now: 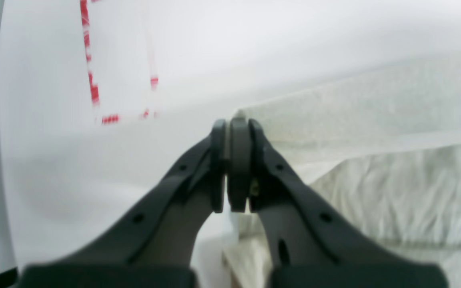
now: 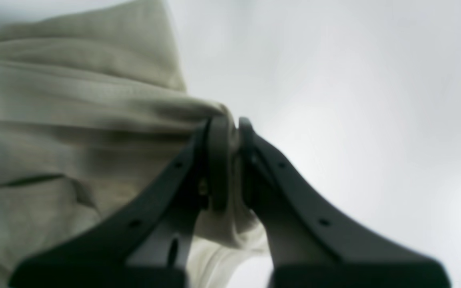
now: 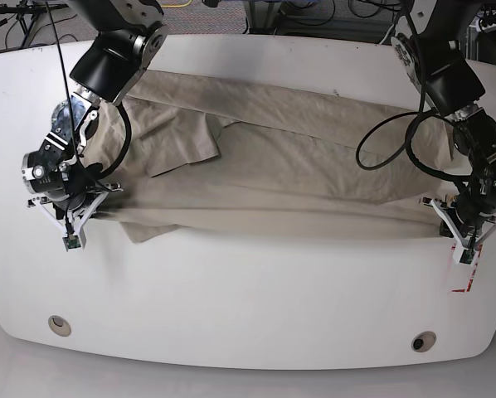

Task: Fold the T-shirt properly
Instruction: 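Fold the hem edge over toward the collar edge with both grippers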

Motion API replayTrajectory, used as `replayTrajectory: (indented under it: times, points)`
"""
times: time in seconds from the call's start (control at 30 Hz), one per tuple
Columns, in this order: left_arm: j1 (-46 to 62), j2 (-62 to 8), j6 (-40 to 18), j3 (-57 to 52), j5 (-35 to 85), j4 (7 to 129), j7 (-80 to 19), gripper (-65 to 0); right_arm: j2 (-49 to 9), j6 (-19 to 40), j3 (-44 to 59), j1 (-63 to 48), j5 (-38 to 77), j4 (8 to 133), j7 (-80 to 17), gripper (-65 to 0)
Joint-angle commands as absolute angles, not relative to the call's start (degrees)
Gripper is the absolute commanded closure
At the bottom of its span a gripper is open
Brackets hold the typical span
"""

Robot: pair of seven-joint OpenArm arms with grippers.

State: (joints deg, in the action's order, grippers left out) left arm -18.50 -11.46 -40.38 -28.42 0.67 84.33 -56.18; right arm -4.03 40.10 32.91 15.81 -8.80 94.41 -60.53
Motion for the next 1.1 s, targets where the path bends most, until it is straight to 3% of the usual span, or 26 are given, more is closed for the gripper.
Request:
replayTrajectory:
  times: [0.0, 0.47, 1.07]
  points:
    - [-19.12, -12.62, -40.00, -28.62, 0.57, 87.43, -55.78, -0.8, -4.18, 40.00, 32.84, 15.87, -9.01, 98.33, -61.14, -1.7]
    - [-12.18, -14.55, -40.00, -28.62, 0.48, 94.73, -56.84, -0.8, -4.00, 40.00, 24.92, 4.00, -9.01, 111.60, -66.15, -1.7]
    - [-5.23, -17.63, -40.00, -29.05, 0.48, 96.48, -59.91, -1.1, -3.56, 40.00, 24.66, -4.18, -9.01, 112.66, -67.21, -1.7]
